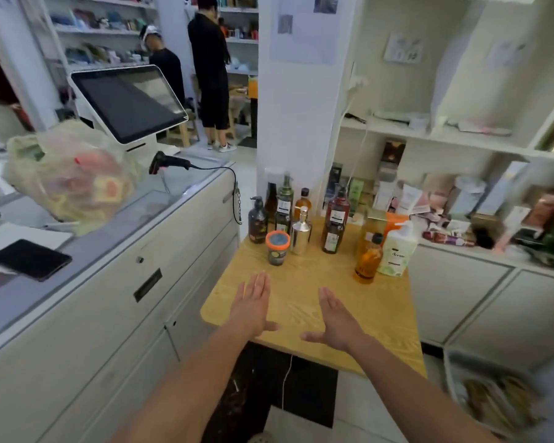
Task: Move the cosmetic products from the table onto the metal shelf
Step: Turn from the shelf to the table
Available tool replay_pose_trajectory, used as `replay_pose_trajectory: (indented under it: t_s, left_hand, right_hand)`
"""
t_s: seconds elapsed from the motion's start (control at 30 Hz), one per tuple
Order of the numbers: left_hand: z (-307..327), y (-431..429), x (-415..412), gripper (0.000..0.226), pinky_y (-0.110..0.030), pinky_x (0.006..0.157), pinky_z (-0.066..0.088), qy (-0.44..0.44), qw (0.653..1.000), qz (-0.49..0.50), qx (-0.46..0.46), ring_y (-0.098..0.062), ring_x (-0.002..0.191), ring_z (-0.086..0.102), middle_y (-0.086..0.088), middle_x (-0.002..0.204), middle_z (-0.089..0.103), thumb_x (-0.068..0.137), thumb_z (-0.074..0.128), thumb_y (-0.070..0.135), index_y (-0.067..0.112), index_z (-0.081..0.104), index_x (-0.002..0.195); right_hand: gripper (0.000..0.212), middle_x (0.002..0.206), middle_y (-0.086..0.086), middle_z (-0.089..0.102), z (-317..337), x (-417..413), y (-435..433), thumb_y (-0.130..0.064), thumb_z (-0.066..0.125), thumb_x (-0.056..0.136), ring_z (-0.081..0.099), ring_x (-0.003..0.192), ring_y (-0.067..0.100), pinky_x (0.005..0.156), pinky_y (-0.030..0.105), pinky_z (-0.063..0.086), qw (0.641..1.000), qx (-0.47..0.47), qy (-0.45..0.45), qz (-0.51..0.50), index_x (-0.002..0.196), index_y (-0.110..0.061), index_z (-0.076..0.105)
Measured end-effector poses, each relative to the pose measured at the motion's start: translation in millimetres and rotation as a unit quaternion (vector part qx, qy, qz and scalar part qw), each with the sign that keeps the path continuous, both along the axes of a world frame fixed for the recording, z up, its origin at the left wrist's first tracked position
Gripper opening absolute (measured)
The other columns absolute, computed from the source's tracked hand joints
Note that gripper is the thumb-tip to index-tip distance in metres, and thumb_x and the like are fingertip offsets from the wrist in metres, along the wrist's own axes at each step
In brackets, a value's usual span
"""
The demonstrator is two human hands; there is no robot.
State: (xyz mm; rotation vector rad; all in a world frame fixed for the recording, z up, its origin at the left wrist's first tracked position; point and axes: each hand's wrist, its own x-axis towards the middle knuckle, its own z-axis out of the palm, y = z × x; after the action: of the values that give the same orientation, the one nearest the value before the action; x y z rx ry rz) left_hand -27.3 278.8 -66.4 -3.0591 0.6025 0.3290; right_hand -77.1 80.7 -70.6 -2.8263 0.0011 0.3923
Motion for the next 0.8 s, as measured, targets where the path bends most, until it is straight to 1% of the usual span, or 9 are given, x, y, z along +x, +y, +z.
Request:
replay_pose_trajectory:
  t_s: [0.27,0.4,0.43,0.53,0.63,0.67,0.7,0.77,0.8]
  left_hand:
    - [-47.9,5.5,173.1,0.111,-0.046,0.118,-0.004,0.013,1.000,-0.026,0.000,-0.028,0.147,-0.016,-0.013,0.159,-0.017,0.086,0.055,0.060,0.004,-0.017,0.149]
    - [-69.8,10.7,248.8,0.110,-0.046,0.118,-0.005,0.040,0.998,-0.056,0.008,-0.030,0.147,-0.014,-0.013,0.159,-0.015,0.086,0.057,0.057,0.005,-0.015,0.150]
    - [-73.7,10.1,264.5,0.110,-0.046,0.118,-0.005,0.047,0.997,-0.064,0.010,-0.030,0.147,-0.015,-0.013,0.159,-0.016,0.086,0.057,0.057,0.005,-0.016,0.150]
    - [-86.7,7.5,298.9,0.109,-0.047,0.118,-0.006,0.057,0.994,-0.087,0.015,-0.030,0.147,-0.015,-0.011,0.160,-0.015,0.086,0.056,0.057,0.007,-0.016,0.150]
    - [-100.8,4.5,316.6,0.104,-0.043,0.119,-0.004,0.063,0.990,-0.127,0.008,-0.029,0.147,-0.013,-0.009,0.161,-0.012,0.087,0.054,0.056,0.008,-0.013,0.151]
    - [-104.3,3.1,319.9,0.102,-0.042,0.120,-0.001,0.076,0.987,-0.138,0.003,-0.028,0.148,-0.010,-0.009,0.161,-0.010,0.088,0.055,0.053,0.009,-0.010,0.152]
    - [-106.8,1.1,322.8,0.099,-0.041,0.121,0.003,0.090,0.985,-0.146,-0.001,-0.029,0.148,-0.005,-0.010,0.161,-0.008,0.088,0.057,0.050,0.008,-0.007,0.152]
    - [-109.6,-3.8,327.3,0.099,-0.040,0.119,0.011,0.117,0.980,-0.160,-0.010,-0.029,0.148,0.003,-0.012,0.161,-0.005,0.088,0.059,0.048,0.008,-0.003,0.153]
    - [-111.0,-6.0,329.2,0.100,-0.040,0.118,0.014,0.127,0.978,-0.165,-0.016,-0.030,0.147,0.005,-0.012,0.161,-0.004,0.088,0.060,0.049,0.007,-0.003,0.153]
  right_hand:
    - [0.118,0.158,0.011,-0.014,-47.7,163.2,3.9,-0.063,0.061,0.078,-0.008,0.147,0.022,0.119,0.031,0.003,0.999,0.001,0.028,-0.032,0.148,-0.004,-0.013]
    - [0.116,0.158,0.013,-0.015,-70.3,230.7,19.2,-0.060,0.060,0.080,-0.009,0.147,0.024,0.120,0.032,0.002,0.997,0.017,0.066,-0.043,0.148,-0.002,-0.014]
    - [0.116,0.158,0.012,-0.014,-76.9,245.2,21.1,-0.063,0.059,0.079,-0.008,0.147,0.024,0.120,0.033,0.003,0.996,0.017,0.072,-0.046,0.148,-0.004,-0.013]
    - [0.124,0.159,0.009,-0.008,-95.9,279.0,23.7,-0.083,0.048,0.066,-0.002,0.147,0.024,0.120,0.033,0.006,0.994,0.033,0.082,-0.062,0.150,-0.012,-0.006]
    - [0.125,0.159,0.010,0.000,-110.4,297.6,23.5,-0.077,0.059,0.061,0.007,0.147,0.024,0.119,0.031,0.012,0.990,0.075,0.087,-0.086,0.151,-0.010,0.002]
    - [0.128,0.158,0.011,0.007,-115.0,301.1,23.8,-0.078,0.060,0.056,0.012,0.146,0.024,0.119,0.031,0.014,0.986,0.098,0.087,-0.105,0.151,-0.009,0.007]
    - [0.129,0.157,0.011,0.016,-116.4,304.3,26.2,-0.074,0.067,0.052,0.020,0.144,0.024,0.118,0.031,0.019,0.981,0.123,0.086,-0.124,0.150,-0.008,0.014]
    - [0.118,0.148,0.007,0.037,-122.4,307.5,27.6,-0.050,0.086,0.050,0.037,0.136,0.023,0.110,0.027,0.032,0.957,0.191,0.078,-0.202,0.145,-0.010,0.030]
    - [0.111,0.142,0.004,0.045,-125.6,309.5,27.9,-0.040,0.090,0.049,0.044,0.131,0.021,0.103,0.021,0.036,0.945,0.219,0.072,-0.234,0.142,-0.012,0.036]
